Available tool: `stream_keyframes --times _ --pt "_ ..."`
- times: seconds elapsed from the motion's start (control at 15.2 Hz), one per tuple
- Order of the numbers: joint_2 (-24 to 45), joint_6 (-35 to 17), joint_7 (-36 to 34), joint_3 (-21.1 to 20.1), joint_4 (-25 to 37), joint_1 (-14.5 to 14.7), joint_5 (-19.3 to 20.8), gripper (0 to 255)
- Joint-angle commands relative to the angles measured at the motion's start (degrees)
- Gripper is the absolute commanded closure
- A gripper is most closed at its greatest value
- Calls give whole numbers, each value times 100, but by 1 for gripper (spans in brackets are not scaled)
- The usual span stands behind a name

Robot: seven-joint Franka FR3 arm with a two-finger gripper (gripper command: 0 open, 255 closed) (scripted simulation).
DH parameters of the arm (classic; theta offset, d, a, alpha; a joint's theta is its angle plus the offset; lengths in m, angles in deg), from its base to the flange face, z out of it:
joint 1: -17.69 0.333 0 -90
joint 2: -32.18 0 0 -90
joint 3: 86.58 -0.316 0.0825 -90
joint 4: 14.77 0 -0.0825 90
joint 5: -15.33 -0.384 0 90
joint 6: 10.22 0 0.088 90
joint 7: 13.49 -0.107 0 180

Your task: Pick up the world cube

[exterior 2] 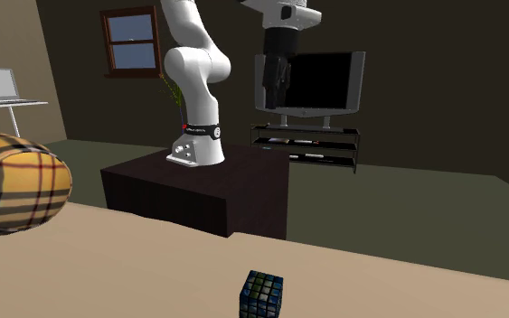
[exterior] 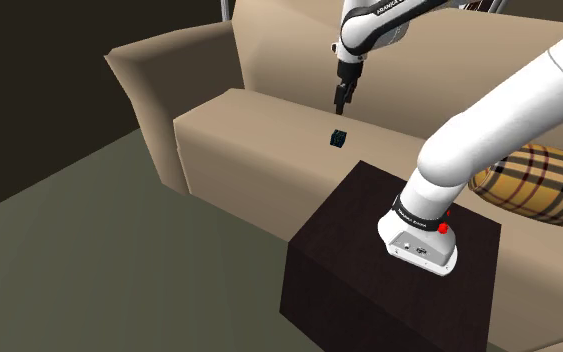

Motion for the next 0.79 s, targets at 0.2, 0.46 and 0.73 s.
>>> stream_keyframes --times 0.2,0.46,0.73 --pt "1014 -888 595 488 218 -74 -102 0" --pt "1956 -1522 1227 810 551 -94 -506 0" --pt "2952 -2014 2022 939 1013 -218 -1212 0"
